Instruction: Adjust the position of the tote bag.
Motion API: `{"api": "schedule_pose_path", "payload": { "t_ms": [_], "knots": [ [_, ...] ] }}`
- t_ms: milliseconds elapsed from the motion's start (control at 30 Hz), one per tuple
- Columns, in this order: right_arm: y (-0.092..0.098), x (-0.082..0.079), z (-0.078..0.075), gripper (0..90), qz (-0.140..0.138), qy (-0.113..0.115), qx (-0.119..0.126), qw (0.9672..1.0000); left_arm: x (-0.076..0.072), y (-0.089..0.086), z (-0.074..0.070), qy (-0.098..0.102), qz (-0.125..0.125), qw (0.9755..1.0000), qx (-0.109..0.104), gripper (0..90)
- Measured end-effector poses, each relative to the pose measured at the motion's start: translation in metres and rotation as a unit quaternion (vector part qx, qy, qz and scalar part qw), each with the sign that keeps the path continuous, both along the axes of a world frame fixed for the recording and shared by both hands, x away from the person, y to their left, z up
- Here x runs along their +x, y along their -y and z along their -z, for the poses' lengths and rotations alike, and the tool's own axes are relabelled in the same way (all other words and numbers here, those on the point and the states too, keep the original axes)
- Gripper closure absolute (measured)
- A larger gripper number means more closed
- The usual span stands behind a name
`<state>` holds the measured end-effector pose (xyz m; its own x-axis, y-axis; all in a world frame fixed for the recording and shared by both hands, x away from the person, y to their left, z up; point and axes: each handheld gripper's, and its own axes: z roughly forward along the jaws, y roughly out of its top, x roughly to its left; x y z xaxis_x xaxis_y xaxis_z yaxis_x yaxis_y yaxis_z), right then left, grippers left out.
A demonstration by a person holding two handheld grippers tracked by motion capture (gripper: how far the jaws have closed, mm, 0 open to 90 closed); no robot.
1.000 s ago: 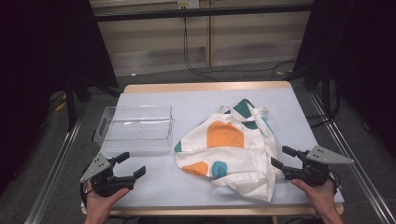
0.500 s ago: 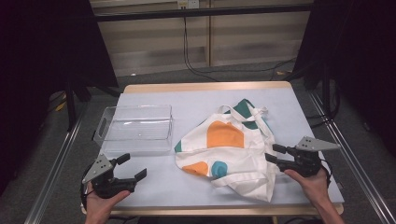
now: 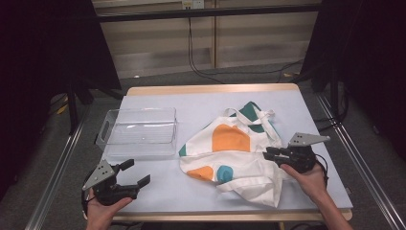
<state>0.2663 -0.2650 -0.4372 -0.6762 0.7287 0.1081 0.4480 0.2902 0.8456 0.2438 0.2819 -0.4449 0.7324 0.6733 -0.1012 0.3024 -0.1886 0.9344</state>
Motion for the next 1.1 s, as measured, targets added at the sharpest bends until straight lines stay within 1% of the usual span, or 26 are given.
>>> {"api": "schedule_pose_path", "payload": {
  "t_ms": [67,133,167,233,300,333,367,433,467,500,533,567,600,667,700,767,867,900,933,967,1000,1033,1067,1100],
  "knots": [
    [-0.001,0.008,0.002,75.3,0.001,-0.007,0.001,1.0000,0.000,-0.001,0.000,0.001,0.005,1.0000,0.008,13.9],
    [-0.001,0.016,0.004,76.4,0.003,-0.013,-0.008,0.9999,0.000,-0.001,0.000,0.000,0.007,1.0000,0.005,13.8],
    [-0.001,0.020,0.005,77.5,0.008,-0.016,-0.008,0.9998,0.000,-0.001,0.000,0.000,0.005,1.0000,0.004,13.5],
    [0.000,0.022,0.006,77.5,0.012,-0.017,-0.009,0.9998,0.000,-0.002,0.000,-0.001,0.004,1.0000,0.002,13.4],
    [0.005,0.025,0.008,76.7,0.025,-0.019,-0.017,0.9994,0.000,-0.002,0.000,-0.003,0.003,1.0000,0.002,13.7],
    [0.005,0.025,0.008,76.7,0.025,-0.019,-0.017,0.9994,0.000,-0.002,0.000,-0.006,0.002,1.0000,-0.001,13.7],
    [0.010,0.026,0.009,71.8,0.031,-0.027,-0.020,0.9989,0.001,-0.002,0.000,-0.006,-0.001,1.0000,0.005,13.8],
    [0.011,0.027,0.010,70.0,0.032,-0.028,-0.023,0.9988,0.001,-0.001,0.001,-0.008,0.000,1.0000,-0.004,13.8],
    [0.013,0.027,0.010,68.6,0.038,-0.029,-0.025,0.9985,0.002,-0.001,0.000,-0.007,0.000,1.0000,0.003,13.9],
    [0.014,0.028,0.010,62.5,0.043,-0.034,-0.032,0.9980,0.002,-0.001,0.001,-0.008,0.004,0.9999,0.005,13.8],
    [0.014,0.028,0.010,62.5,0.043,-0.034,-0.032,0.9980,0.002,-0.001,0.001,-0.009,0.005,0.9999,0.005,13.8],
    [0.014,0.029,0.011,60.7,0.046,-0.036,-0.038,0.9976,0.003,-0.001,0.001,-0.009,0.009,0.9999,0.002,13.7],
    [0.014,0.031,0.014,55.2,0.044,-0.046,-0.041,0.9971,0.003,0.000,0.002,-0.009,0.010,0.9999,0.003,13.6],
    [0.013,0.032,0.017,52.6,0.041,-0.051,-0.048,0.9967,0.003,0.000,0.002,-0.010,0.010,0.9999,0.004,13.7],
    [0.013,0.032,0.017,52.6,0.041,-0.051,-0.048,0.9967,0.003,0.000,0.002,-0.012,0.012,0.9999,0.001,13.7],
    [0.011,0.033,0.019,48.8,0.036,-0.059,-0.047,0.9965,0.003,0.000,0.002,-0.013,0.013,0.9998,0.006,13.8],
    [0.006,0.037,0.023,45.2,0.031,-0.069,-0.058,0.9955,0.003,0.000,0.002,-0.013,0.014,0.9998,0.003,13.5],
    [0.006,0.037,0.023,45.2,0.031,-0.069,-0.058,0.9955,0.003,0.000,0.002,-0.014,0.013,0.9998,0.004,13.5],
    [0.004,0.037,0.024,44.4,0.029,-0.068,-0.066,0.9951,0.003,0.000,0.002,-0.014,0.016,0.9998,0.000,13.0],
    [0.004,0.037,0.024,43.0,0.028,-0.069,-0.066,0.9950,0.003,0.001,0.002,-0.015,0.015,0.9998,0.000,12.5],
    [0.004,0.037,0.024,43.0,0.028,-0.069,-0.066,0.9950,0.002,0.001,0.002,-0.014,0.015,0.9998,0.006,12.5],
    [0.003,0.038,0.025,38.9,0.026,-0.074,-0.067,0.9947,0.002,0.002,0.002,-0.014,0.015,0.9998,0.006,12.3],
    [0.003,0.038,0.025,38.9,0.026,-0.074,-0.067,0.9947,0.002,0.002,0.003,-0.014,0.019,0.9997,0.002,12.3],
    [0.002,0.038,0.026,37.8,0.026,-0.074,-0.068,0.9946,0.002,0.002,0.002,-0.014,0.019,0.9997,0.006,11.9]
  ]
}}
